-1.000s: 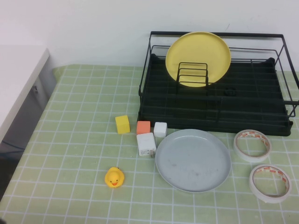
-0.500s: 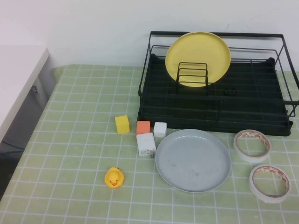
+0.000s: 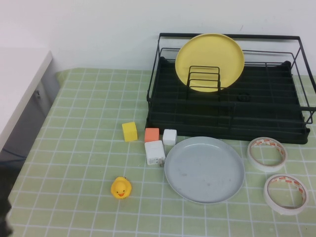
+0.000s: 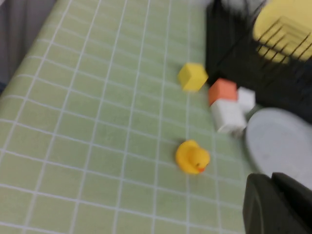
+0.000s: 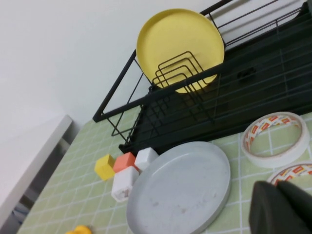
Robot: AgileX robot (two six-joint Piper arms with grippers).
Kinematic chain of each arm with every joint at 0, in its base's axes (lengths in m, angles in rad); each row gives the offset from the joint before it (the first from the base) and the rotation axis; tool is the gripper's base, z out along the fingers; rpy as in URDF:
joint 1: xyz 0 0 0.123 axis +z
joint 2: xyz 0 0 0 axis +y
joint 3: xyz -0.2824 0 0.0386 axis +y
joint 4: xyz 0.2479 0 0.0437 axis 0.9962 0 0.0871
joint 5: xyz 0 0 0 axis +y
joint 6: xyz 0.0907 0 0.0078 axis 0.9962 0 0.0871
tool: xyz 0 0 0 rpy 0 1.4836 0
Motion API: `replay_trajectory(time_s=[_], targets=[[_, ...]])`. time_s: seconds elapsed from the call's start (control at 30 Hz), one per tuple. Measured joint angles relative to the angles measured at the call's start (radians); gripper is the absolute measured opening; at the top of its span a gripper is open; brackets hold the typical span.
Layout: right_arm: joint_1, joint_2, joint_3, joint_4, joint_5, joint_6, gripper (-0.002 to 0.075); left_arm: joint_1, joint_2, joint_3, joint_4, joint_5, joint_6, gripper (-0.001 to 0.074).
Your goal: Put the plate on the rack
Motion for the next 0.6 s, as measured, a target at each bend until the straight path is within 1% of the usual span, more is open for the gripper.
replay_trajectory(time_s=[0.1,0.23,0.33,0.43,0.53,0.6], targets=[[0.000,0.000,0.000,0.001,0.017,-0.023,0.0009,0.000,0.196,-0.143,0.022,0.073,0.099,-0.0002],[0.000,0.000,0.000,0.013,0.028,-0.059,0.0009,-0.002,0.434,-0.300,-0.024,0.134,0.252,-0.0002],[0.000,0.000,0.000,0.018,0.032,-0.063,0.0009,-0.042,0.591,-0.408,-0.044,0.153,0.326,-0.0002],[0.000,0.000,0.000,0.018,0.032,-0.075,0.0009,-0.136,0.739,-0.485,-0.037,0.153,0.346,-0.0002],[0.000,0.000,0.000,0.020,0.032,-0.080,0.0009,-0.289,0.878,-0.541,0.020,0.153,0.310,-0.0002],[0.000,0.000,0.000,0.020,0.032,-0.082,0.0009,-0.393,0.974,-0.577,0.120,0.148,0.216,-0.0002]])
